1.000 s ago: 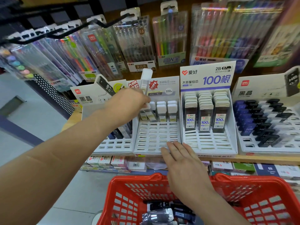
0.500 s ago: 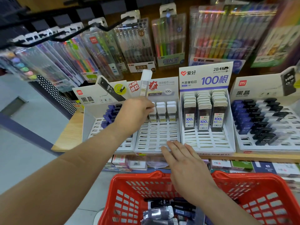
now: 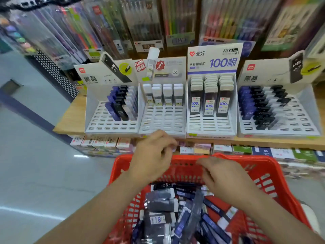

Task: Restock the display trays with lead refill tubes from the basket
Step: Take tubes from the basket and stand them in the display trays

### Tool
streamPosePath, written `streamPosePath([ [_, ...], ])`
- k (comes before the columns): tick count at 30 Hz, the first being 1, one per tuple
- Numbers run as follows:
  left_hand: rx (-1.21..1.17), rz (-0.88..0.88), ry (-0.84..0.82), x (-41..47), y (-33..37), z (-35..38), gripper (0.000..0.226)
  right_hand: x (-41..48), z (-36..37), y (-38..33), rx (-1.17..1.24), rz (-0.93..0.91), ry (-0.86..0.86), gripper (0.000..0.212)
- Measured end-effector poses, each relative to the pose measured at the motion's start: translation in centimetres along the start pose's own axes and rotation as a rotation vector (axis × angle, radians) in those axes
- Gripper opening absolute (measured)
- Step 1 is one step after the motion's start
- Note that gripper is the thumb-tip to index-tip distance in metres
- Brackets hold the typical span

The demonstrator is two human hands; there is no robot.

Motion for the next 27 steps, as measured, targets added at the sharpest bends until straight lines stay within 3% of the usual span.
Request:
streamPosePath([
  [2, 0.033, -0.021, -0.223, -4.2, 0.0, 3.0, 0.029, -1.8, 2.6, 1.4, 0.025, 0.137, -0.213, 0.028],
  [6, 0.202, -0.331, -0.682, -12.6, -2.2, 8.2, 0.028, -7.0, 9.7, 4.2, 0.032, 0.382, -0.476, 0.047],
  [9, 0.354, -0.361, -0.884, -17.7, -3.5, 10.4, 0.028, -10.1, 14.3, 5.5, 0.046, 0.518, -0.561, 0.08],
  [10, 0.372, -0.38, -0.943, -18.9, -3.7, 10.9, 0.037, -10.5, 15.3, 5.5, 0.07, 0.546, -0.583, 0.094],
  [13, 0.375, -0.493, -1.1, -21.3, -3.8, 12.5, 0.095, -10.6, 17.3, 4.7, 0.136, 0.647, -0.66, 0.124],
  [14, 0.407, -0.489, -1.126, -21.6, -3.6, 12.9, 0.107, -10.5, 17.8, 4.0, 0.124, 0.67, -0.68, 0.128],
  [16, 0.494, -0.447, -1.11, -21.9, -3.1, 13.4, 0.109, -10.4, 18.3, 2.0, 0.019, 0.641, -0.691, 0.125],
  [19, 0.562, -0.375, -1.068, -22.2, -2.9, 13.8, 0.088, -10.5, 18.8, 0.0, -0.081, 0.537, -0.599, 0.098],
  [23, 0.479, -0.35, -0.998, -22.9, -3.3, 13.4, 0.073, -10.3, 19.2, -0.5, -0.091, 0.513, -0.614, 0.098],
  [27, 0.295, -0.434, -0.862, -21.6, -3.5, 12.3, 0.045, -9.8, 19.0, 0.3, -0.025, 0.481, -0.563, 0.078],
])
Point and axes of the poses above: each hand's wrist, its own x-axis towards the middle knuckle, its own z-axis out of the palm, y = z × x, the point moved 1 cm from there along x, towards the middle knuckle, and after that the axes turned 4 degrees about x, right-handed, at the moved point
